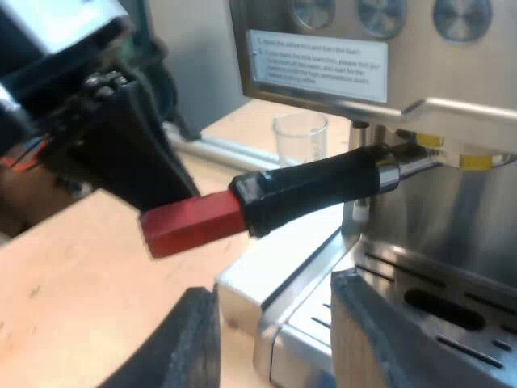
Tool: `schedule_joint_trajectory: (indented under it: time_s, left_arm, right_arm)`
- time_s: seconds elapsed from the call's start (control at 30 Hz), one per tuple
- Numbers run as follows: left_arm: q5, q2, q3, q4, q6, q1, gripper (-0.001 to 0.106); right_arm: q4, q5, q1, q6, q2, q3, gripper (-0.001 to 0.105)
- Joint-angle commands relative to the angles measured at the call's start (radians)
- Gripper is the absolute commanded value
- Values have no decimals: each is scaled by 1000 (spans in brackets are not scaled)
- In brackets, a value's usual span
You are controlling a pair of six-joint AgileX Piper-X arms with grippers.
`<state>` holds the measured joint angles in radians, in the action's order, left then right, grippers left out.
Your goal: Put the handle in the coffee machine
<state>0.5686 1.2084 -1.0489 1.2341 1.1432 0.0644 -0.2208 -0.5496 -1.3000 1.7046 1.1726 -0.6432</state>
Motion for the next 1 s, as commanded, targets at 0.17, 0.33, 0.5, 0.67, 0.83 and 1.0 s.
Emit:
schedule_joint_trajectory:
  time_s: [0.17, 0.33, 0.5, 0.67, 0.83, 1.0]
  left_arm:
    - [73, -37, 3, 48, 56, 11, 1]
    - [73, -39, 3, 48, 65, 11, 1]
    - [73, -39, 3, 43, 82, 11, 1]
    - [73, -39, 3, 42, 82, 31, 1]
    - [4, -39, 3, 2, 127, 179, 1]
    - [-11, -39, 3, -19, 160, 266, 1]
  right_arm:
    - [392, 95, 6, 4, -112, -114, 36]
    - [553, 149, 5, 40, -131, -199, 36]
    - [620, 150, 5, 76, -131, -269, 36]
    - [657, 150, 5, 80, -131, -321, 36]
    - [731, 150, 5, 102, -131, -384, 36]
    - [808, 150, 5, 116, -134, -428, 36]
